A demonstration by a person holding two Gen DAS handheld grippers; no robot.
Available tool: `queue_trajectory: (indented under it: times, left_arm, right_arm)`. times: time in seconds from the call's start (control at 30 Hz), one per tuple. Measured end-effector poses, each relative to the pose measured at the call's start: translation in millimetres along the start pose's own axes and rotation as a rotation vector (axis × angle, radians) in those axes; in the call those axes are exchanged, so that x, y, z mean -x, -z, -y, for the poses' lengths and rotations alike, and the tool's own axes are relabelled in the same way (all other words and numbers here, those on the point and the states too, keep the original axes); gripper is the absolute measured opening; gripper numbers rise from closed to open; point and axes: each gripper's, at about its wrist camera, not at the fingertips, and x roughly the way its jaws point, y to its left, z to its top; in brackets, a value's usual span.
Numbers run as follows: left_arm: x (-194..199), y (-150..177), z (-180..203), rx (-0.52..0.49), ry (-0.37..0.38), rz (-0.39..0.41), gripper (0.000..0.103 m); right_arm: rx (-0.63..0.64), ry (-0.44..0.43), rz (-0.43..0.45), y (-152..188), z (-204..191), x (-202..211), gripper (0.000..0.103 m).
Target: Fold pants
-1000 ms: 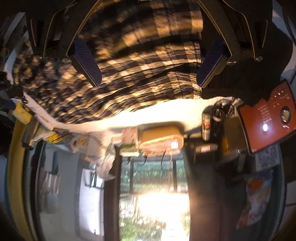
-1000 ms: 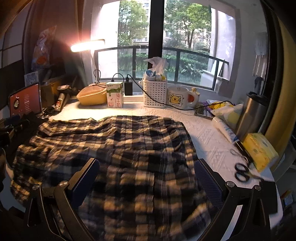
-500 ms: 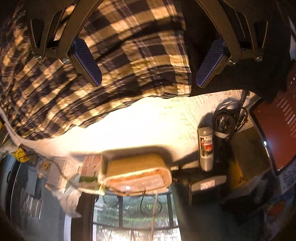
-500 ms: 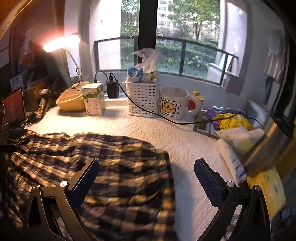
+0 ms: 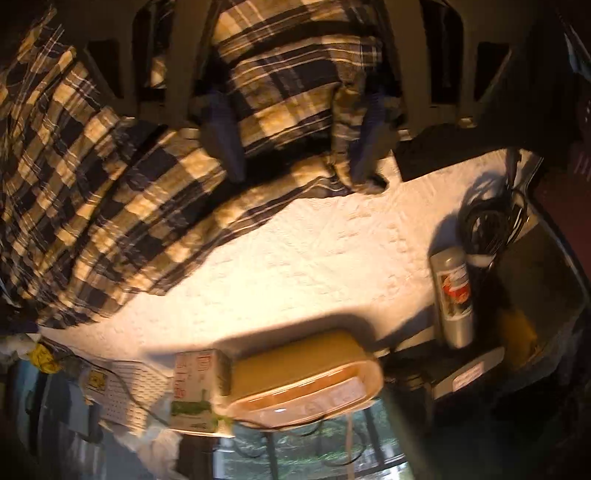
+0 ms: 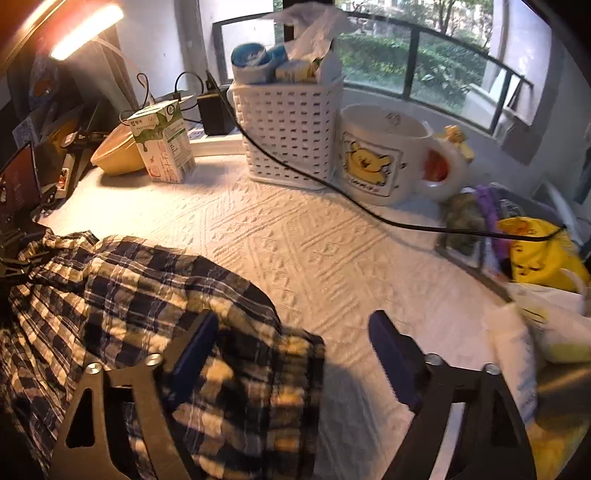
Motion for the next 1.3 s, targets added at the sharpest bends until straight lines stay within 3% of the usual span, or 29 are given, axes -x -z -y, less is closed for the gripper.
queue_trajectory:
  times: [0.03,0.07,0.1,0.17,0.23,0.3,0.67,0.97,1.13,1.27,1.3]
  left_arm:
    - [1.3,0.7,3.1,-0.013,0.000,0.004,0.033]
    - [1.8,0.8,5.8,-0.023,0.006,0.004,0.019]
    - [2.2,0.8,8.7,-0.031,0.013,0.002,0.010]
    - [4.0,0.0,12.6,-0.044,0.007,0.008,0.003]
    - [5.3,-3.2,13.2,-0.041,0.015,0.017,0.002]
    - [7.4,-12.1,9.2,-0.025,0.016,0.046,0.001]
    - [40.1,-88.8,11.1,-0.046,-0.018,0.246,0.001]
    - [40.9,-150.3,11.8,-0.066,-0.034,0.338,0.001]
    - [22.2,-159.9,22.1,-0.099,-0.058,0.321,0.002]
    - [-7.7,-154.9,27.8,-0.091,-0.063,0.228,0.006]
    - [-14.3,-151.7,25.6,-0.082,-0.061,0.194,0.013]
  right_arm:
    - [0.004,-0.018,-0.012,-0.1,-1.2,-4.8,0.080]
    - [0.011,-0.033,-0.029,0.8,-3.0,-10.1,0.077]
    - [0.018,-0.041,-0.041,0.9,-5.7,-14.4,0.069]
    - [0.034,-0.053,-0.059,2.1,-11.1,-22.1,0.053]
    - [0.060,-0.036,-0.042,5.3,-17.7,-23.3,0.026]
    - [0.072,-0.020,-0.028,5.9,-20.2,-19.6,0.026]
    - [0.046,0.197,0.224,-24.0,-6.0,46.4,0.026]
    - [-0.019,0.294,0.301,-51.8,22.6,64.0,0.025]
    - [-0.027,0.338,0.279,-58.4,31.9,45.5,0.025]
    - [-0.037,0.324,0.187,-47.7,36.4,12.1,0.026]
    - [-0.037,0.313,0.161,-44.2,37.8,3.5,0.026]
